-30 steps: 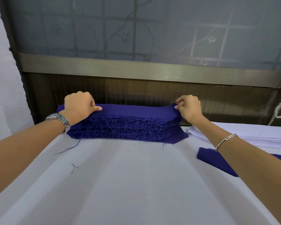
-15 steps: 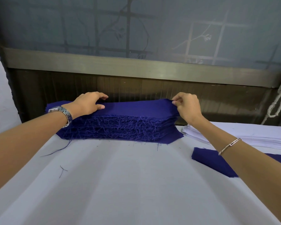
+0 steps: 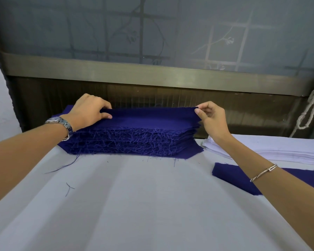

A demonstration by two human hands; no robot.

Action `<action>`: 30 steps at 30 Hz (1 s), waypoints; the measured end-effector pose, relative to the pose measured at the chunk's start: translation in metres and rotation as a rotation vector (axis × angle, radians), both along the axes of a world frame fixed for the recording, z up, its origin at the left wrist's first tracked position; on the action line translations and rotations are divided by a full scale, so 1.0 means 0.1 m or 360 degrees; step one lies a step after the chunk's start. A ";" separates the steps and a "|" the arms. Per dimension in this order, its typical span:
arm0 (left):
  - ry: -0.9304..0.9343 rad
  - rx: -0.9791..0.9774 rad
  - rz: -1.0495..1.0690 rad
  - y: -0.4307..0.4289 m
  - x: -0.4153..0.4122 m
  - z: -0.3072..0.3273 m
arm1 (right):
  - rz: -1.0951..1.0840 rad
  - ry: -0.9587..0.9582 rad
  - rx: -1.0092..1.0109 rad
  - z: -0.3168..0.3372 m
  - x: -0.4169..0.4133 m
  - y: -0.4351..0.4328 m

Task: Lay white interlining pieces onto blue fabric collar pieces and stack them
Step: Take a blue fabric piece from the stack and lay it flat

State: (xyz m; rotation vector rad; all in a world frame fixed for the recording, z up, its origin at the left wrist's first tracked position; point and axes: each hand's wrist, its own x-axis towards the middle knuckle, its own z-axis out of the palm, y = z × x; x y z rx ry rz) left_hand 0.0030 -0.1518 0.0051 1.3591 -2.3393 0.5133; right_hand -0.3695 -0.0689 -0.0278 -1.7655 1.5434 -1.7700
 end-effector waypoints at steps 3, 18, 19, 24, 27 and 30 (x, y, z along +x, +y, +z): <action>-0.0067 -0.0072 0.0047 0.04 0.20 0.00 | -0.0009 0.0017 -0.0020 0.01 0.00 0.02; 0.0392 -0.0106 0.0292 0.15 0.99 0.05 | -0.0157 0.0154 -0.0047 0.21 -0.09 0.13; 0.0441 -0.0070 0.0291 0.16 0.99 0.07 | -0.0163 0.0174 -0.0041 0.23 -0.13 0.15; 0.0692 0.0077 0.0135 0.26 0.88 0.19 | -0.0160 0.0140 0.0045 0.41 -0.45 0.28; 0.0834 0.0271 0.0032 0.38 0.77 0.24 | -0.0206 0.0104 0.0128 0.52 -0.69 0.40; 0.0971 0.0609 -0.0065 0.52 0.65 0.21 | -0.0157 0.0192 0.0412 0.58 -0.92 0.61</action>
